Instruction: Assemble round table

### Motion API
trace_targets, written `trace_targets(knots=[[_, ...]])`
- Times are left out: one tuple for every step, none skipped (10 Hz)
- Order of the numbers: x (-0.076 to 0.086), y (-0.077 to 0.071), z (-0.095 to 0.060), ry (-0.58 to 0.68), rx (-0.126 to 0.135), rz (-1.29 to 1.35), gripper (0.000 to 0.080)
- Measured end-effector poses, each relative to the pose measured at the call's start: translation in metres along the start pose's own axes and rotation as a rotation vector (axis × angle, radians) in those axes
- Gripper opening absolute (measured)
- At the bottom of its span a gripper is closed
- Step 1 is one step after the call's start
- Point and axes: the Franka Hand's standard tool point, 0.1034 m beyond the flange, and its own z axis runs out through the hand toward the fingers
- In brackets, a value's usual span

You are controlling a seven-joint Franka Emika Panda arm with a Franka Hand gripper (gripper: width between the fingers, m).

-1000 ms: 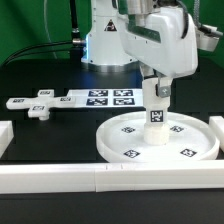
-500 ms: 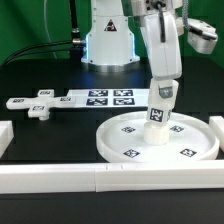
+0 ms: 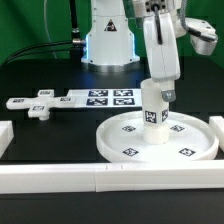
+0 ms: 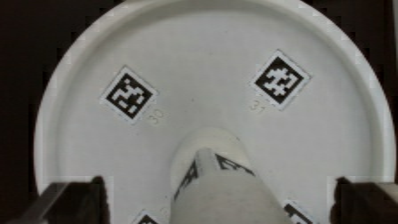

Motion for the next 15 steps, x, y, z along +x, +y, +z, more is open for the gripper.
trace_targets(knots=[[-0.004, -0.003, -0.001, 0.003, -0.019, -0.161, 0.0646], [-0.005, -0.004, -0.001, -0.002, -0.017, -0.214, 0.0646], [-0.005, -0.003, -0.001, -0.003, -0.018, -0.32, 0.0646], [-0.005, -0.003, -0.001, -0.004, -0.018, -0.406, 0.0648], [-0.005, -0.003, -0.001, -0.004, -0.018, -0.49, 0.0648], [-0.005, -0.001, -0.001, -0.004, -0.031, -0.578, 0.0648], [-0.005, -0.001, -0.003, 0.002, -0.063, -0.674, 0.0648], [-0.003, -0.002, -0.005, 0.004, -0.064, -0.806, 0.0648], [0.002, -0.001, -0.004, -0.001, -0.063, -0.931, 0.0648], [0.01, 0.0, -0.004, -0.001, -0.063, -1.018, 0.0648], [0.016, -0.001, -0.003, -0.003, -0.065, -1.107, 0.0648], [0.019, -0.001, -0.002, -0.007, -0.067, -1.188, 0.0648], [0.018, -0.001, -0.002, -0.009, -0.068, -1.26, 0.0648], [0.018, -0.001, -0.002, -0.011, -0.069, -1.327, 0.0648], [0.018, -0.001, -0.002, -0.013, -0.07, -1.397, 0.0648]])
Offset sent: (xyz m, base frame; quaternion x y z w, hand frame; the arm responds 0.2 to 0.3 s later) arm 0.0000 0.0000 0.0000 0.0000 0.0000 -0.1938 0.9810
